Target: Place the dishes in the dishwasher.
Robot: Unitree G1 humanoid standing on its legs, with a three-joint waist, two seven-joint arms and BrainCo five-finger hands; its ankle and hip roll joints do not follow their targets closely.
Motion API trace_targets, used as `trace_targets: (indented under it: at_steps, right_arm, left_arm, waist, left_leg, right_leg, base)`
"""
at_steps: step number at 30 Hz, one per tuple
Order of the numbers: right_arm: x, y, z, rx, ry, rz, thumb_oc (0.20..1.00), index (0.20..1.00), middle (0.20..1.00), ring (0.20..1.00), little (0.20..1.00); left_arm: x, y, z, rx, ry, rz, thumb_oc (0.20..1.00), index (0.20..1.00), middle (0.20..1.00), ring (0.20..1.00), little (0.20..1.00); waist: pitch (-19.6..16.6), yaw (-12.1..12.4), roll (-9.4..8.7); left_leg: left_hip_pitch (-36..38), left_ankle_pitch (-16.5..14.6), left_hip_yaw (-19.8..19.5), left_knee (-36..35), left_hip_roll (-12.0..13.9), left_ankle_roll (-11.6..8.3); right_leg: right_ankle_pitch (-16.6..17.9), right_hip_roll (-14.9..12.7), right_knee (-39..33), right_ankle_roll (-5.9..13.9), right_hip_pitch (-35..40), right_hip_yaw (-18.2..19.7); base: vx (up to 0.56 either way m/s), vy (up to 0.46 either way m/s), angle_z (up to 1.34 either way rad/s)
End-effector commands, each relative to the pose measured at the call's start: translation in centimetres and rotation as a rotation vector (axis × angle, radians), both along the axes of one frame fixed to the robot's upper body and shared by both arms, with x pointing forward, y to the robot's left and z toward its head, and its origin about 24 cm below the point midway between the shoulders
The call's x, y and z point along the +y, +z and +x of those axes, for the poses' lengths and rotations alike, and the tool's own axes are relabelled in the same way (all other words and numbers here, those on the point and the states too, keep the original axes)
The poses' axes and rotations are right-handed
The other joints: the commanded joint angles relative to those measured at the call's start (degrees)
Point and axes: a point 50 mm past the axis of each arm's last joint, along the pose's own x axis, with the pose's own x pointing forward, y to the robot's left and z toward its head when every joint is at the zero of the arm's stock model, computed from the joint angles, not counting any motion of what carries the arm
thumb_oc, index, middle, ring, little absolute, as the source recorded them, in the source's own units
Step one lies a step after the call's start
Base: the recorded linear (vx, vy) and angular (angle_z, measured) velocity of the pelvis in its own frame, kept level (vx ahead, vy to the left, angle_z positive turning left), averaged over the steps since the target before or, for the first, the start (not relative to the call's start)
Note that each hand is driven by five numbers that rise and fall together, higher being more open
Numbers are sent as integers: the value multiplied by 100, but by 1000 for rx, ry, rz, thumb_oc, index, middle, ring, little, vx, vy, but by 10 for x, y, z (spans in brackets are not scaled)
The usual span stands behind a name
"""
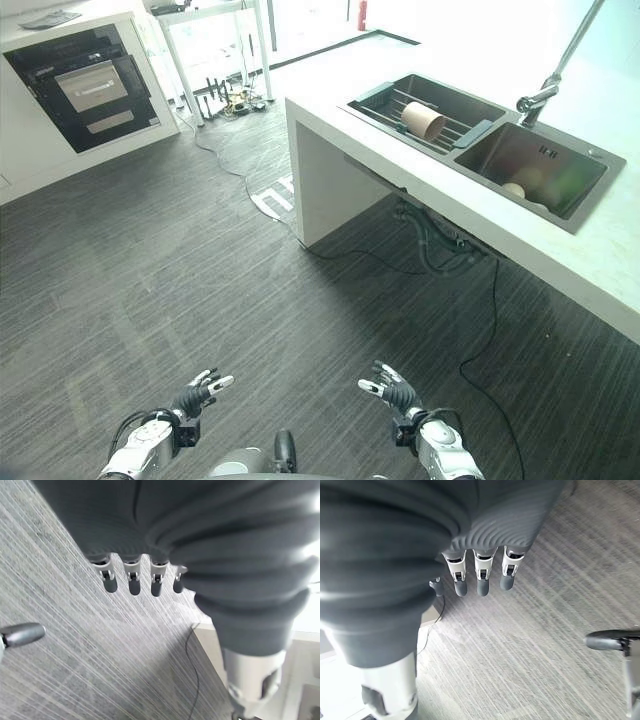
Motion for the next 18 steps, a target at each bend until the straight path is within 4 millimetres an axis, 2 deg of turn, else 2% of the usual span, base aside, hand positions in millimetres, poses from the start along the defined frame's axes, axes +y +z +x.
trace_targets:
  at_steps: [1,2,3,4,5,6,7,8,10,12,13,17,18]
  right_arm:
    - [-4,17,12,-114,33,-21,1000,1000,1000,1000,1000]
    - [-4,19,13,-124,30,-19,1000,1000,1000,1000,1000]
    - [-6,22,13,-134,18,-16,1000,1000,1000,1000,1000]
    - [-7,23,13,-135,14,-15,1000,1000,1000,1000,1000]
    - [-9,25,15,-141,1,-10,1000,1000,1000,1000,1000]
    - [-7,24,14,-140,-2,-8,1000,1000,1000,1000,1000]
    - [-6,24,14,-140,-2,-9,1000,1000,1000,1000,1000]
    - [-5,22,13,-138,-8,-11,1000,1000,1000,1000,1000]
    - [-5,20,11,-127,-23,-12,1000,1000,1000,1000,1000]
    - [-6,20,10,-123,-33,-9,1000,1000,1000,1000,1000]
    - [-10,19,9,-114,-45,-11,1000,1000,1000,1000,1000]
    - [-14,19,8,-106,-52,-14,1000,1000,1000,1000,1000]
    - [-20,23,11,-100,-13,-45,1000,1000,1000,1000,1000]
  left_arm:
    - [-6,6,11,-61,8,-40,1000,1000,1000,1000,1000]
    - [-4,8,12,-71,4,-42,1000,1000,1000,1000,1000]
    - [-2,11,15,-79,-8,-44,1000,1000,1000,1000,1000]
    - [-2,12,15,-81,-10,-46,1000,1000,1000,1000,1000]
    - [-5,13,14,-82,-27,-46,1000,1000,1000,1000,1000]
    - [-6,12,11,-76,-36,-43,1000,1000,1000,1000,1000]
    - [-6,11,10,-74,-38,-43,1000,1000,1000,1000,1000]
    - [-6,9,4,-68,-47,-48,1000,1000,1000,1000,1000]
    - [-6,7,-2,-58,-59,-49,1000,1000,1000,1000,1000]
    - [-6,5,-6,-54,-62,-47,1000,1000,1000,1000,1000]
    - [-7,3,-8,-39,-62,-39,1000,1000,1000,1000,1000]
    - [-9,0,-9,-27,-56,-39,1000,1000,1000,1000,1000]
    - [-11,-1,-6,-34,-27,-53,1000,1000,1000,1000,1000]
  waist:
    - [-171,-190,210]
    - [-109,-269,217]
    - [-32,-339,220]
    - [-34,-345,226]
    - [57,-434,169]
    - [120,-466,142]
    - [135,-467,136]
    - [167,-445,116]
    - [175,-384,153]
    - [176,-361,145]
    - [148,-399,79]
    - [54,-458,13]
    - [-75,-527,-24]
  left_leg:
    - [-361,-649,-2,424,164,-192]
    - [-268,-713,-140,463,142,-259]
    - [-85,-780,-315,452,117,-349]
    - [-65,-787,-340,448,127,-373]
    - [257,-974,-478,346,77,-411]
    - [463,-1165,-544,312,49,-398]
    - [521,-1217,-557,302,47,-396]
    - [705,-1446,-595,338,23,-377]
    - [850,-1652,-584,466,47,-375]
    - [835,-1706,-537,642,43,-372]
    - [685,-1743,-485,1023,-25,-345]
    - [566,-2021,-423,1685,18,-398]
    - [516,-2090,-246,2516,242,-630]
  right_leg:
    - [-888,1247,-556,-372,-302,-920]
    - [-922,1341,-979,-432,-479,-918]
    - [-877,1301,-1625,-511,-572,-1012]
    - [-825,1293,-1829,-534,-593,-1045]
    - [-265,922,-2716,-432,-999,-1128]
    - [53,668,-2969,-339,-1239,-1137]
    - [124,605,-3033,-321,-1285,-1151]
    - [314,390,-3213,-273,-1407,-1265]
    - [251,325,-3201,-237,-1361,-1400]
    - [174,311,-3211,-275,-1260,-1526]
    - [106,377,-3258,-412,-1151,-1602]
    - [-139,540,-3133,-581,-1047,-1556]
    - [-352,712,-3196,-817,-897,-1617]
  base:
    - [165,40,5]
    - [228,18,5]
    - [200,1,-2]
    - [331,-25,28]
    - [386,-43,37]
    - [412,-51,53]
    - [453,-53,29]
    - [348,-41,30]
    - [445,-30,18]
    - [359,-35,10]
    - [372,-61,15]
    - [312,-33,22]
    - [452,10,3]
